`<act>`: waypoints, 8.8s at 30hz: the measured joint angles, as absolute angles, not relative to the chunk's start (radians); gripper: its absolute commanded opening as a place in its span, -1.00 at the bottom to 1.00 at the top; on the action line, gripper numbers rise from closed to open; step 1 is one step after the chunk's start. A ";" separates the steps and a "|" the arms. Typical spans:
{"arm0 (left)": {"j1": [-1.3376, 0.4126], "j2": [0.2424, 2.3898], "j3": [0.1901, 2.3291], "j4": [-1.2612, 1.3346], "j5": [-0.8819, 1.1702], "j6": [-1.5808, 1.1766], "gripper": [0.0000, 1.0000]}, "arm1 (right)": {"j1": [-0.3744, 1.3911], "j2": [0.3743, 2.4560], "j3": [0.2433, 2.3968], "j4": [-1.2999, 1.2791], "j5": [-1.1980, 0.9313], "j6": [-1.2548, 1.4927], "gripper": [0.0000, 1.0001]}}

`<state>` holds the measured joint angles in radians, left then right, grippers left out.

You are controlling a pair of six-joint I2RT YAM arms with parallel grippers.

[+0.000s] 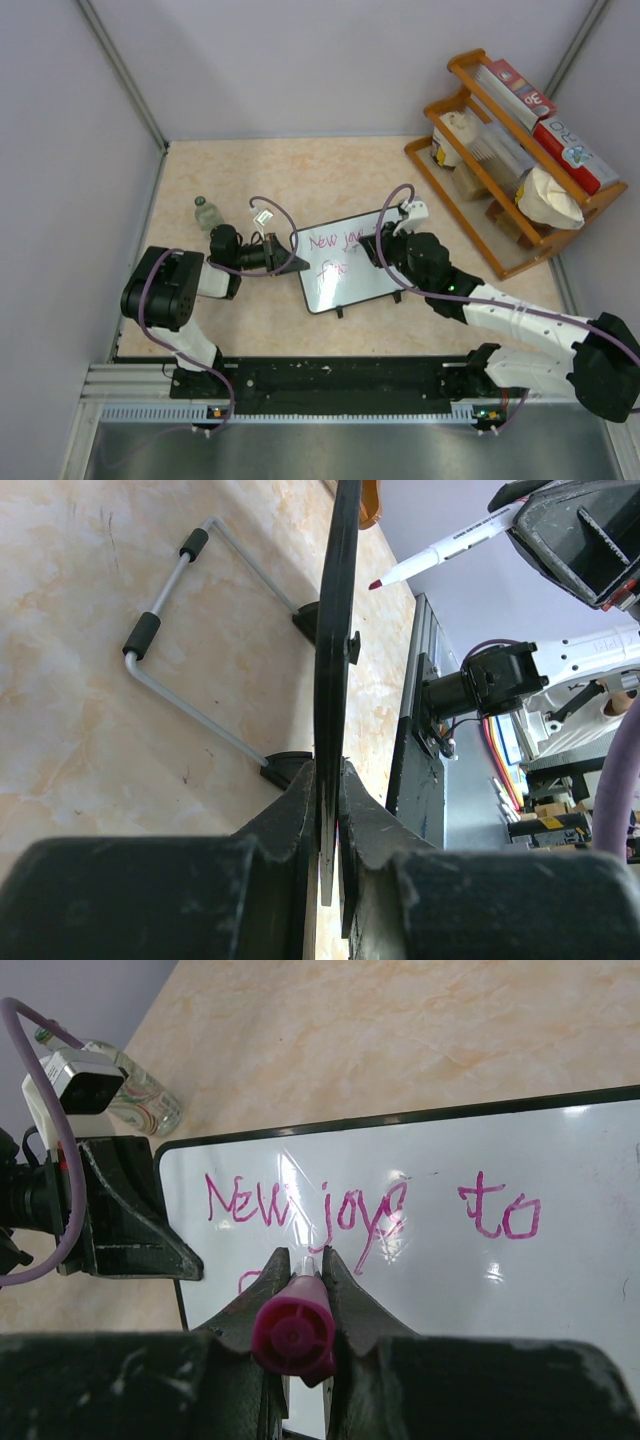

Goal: Write a sentence on the whiteboard
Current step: Write a sentence on the whiteboard, then put down the whiteboard marker without the cap at the corner of the board, then reset both arms

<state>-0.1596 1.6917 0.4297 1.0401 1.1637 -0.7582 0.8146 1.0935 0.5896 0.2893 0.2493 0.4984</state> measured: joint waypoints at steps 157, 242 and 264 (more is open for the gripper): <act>-0.160 1.653 0.424 0.956 1.131 -0.707 -0.30 | 0.800 0.708 0.359 0.239 0.269 0.574 -1.00; -0.160 0.684 0.126 0.345 0.194 -0.407 0.98 | 0.800 0.478 0.225 -0.251 0.107 0.931 0.98; -0.160 0.707 0.218 0.266 0.158 -0.404 0.98 | 0.704 0.624 0.447 -0.239 0.443 0.345 0.98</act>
